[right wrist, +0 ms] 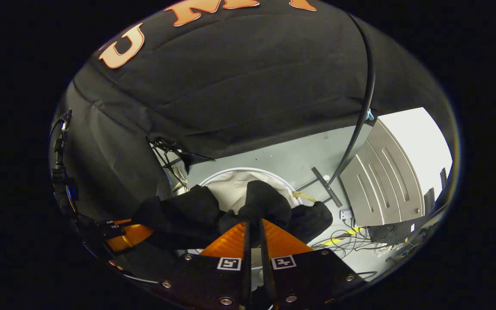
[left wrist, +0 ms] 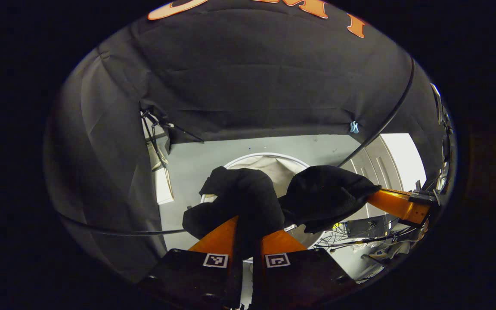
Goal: Grasp the clothes on the hanger with both hands and then place them into the laundry hamper below.
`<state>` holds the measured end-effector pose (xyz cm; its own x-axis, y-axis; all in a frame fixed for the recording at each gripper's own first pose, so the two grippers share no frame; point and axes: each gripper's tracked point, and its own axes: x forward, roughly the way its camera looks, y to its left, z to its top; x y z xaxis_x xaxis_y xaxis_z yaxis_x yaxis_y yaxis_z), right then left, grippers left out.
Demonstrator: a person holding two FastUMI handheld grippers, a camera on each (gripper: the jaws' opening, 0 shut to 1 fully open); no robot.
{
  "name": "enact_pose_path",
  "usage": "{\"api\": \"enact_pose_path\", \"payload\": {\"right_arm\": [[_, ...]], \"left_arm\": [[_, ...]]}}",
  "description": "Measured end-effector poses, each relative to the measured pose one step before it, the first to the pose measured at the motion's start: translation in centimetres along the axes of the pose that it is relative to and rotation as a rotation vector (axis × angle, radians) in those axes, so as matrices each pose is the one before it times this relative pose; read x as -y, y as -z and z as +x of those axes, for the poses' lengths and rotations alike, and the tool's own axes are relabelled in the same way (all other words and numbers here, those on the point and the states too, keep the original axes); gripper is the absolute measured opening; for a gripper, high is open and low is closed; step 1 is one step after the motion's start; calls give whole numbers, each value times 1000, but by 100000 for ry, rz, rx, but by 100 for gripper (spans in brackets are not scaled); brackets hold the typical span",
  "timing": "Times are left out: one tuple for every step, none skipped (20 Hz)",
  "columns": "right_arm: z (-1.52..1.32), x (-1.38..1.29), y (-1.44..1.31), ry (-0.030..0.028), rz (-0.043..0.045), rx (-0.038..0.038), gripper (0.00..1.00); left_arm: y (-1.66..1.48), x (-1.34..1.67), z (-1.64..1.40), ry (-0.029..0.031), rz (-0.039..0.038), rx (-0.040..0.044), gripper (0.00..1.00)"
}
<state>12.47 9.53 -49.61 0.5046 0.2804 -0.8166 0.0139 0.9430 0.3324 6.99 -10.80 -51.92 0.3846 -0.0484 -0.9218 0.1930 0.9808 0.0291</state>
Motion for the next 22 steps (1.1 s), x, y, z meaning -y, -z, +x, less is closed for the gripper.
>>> {"api": "enact_pose_path", "payload": {"right_arm": [[-118,-68,-162,-262,292,-372,12],[-9,311,-350,525,-47,500,13],[-89,214,-420,706,-156,538,14],[-127,97,-268,586,-95,196,19],[-122,-47,-230,102,4,-93,8],[-295,27,-3,-73,-134,-319,28],[-183,-67,-7,95,-403,-377,29],[-281,92,259,89,-889,-441,35],[-341,249,53,742,-1012,-56,40],[-341,166,-54,459,-874,730,59],[-329,-90,-79,-621,-823,-320,52],[-283,25,406,-36,-512,-240,61],[-273,160,125,418,-654,-533,66],[-463,465,19,803,-928,-143,76],[-535,490,12,928,-920,83,81],[-437,471,-27,733,-1035,214,87],[-469,370,-183,602,-650,328,88],[-743,269,-165,256,-322,569,92],[-618,317,-315,194,-137,671,94],[-717,483,-305,230,-2,705,95],[-764,508,-311,192,-149,825,95],[-742,541,-235,262,-369,950,95]], "left_arm": [[71,-35,-26,150,-1459,-739,22],[-54,-104,-109,271,-1327,-346,30],[66,-278,-187,-406,-1032,30,38],[-238,-407,-340,-959,-654,344,33],[-49,151,98,817,-969,-24,39],[-33,79,-351,2,-705,-120,43],[-29,9,-109,-147,-271,163,53],[-181,-130,-191,-736,-193,310,59],[-4,80,-319,-492,-203,303,53],[-58,125,-312,185,-365,91,53],[-43,38,-169,196,-419,256,53],[-201,-14,-407,97,-307,104,53],[195,317,-109,1259,-776,125,59],[99,260,-412,183,-473,261,68],[146,141,-344,31,-448,426,77],[19,-161,-291,-843,-427,647,83],[211,163,-494,-17,-475,438,83],[-15,160,-680,-631,-487,664,89],[-11,126,-575,-461,-427,828,95],[158,-128,-651,-1171,-651,1079,95],[-74,-217,-502,-419,-803,1141,100],[-242,-192,-773,-857,-478,1412,100]]}}
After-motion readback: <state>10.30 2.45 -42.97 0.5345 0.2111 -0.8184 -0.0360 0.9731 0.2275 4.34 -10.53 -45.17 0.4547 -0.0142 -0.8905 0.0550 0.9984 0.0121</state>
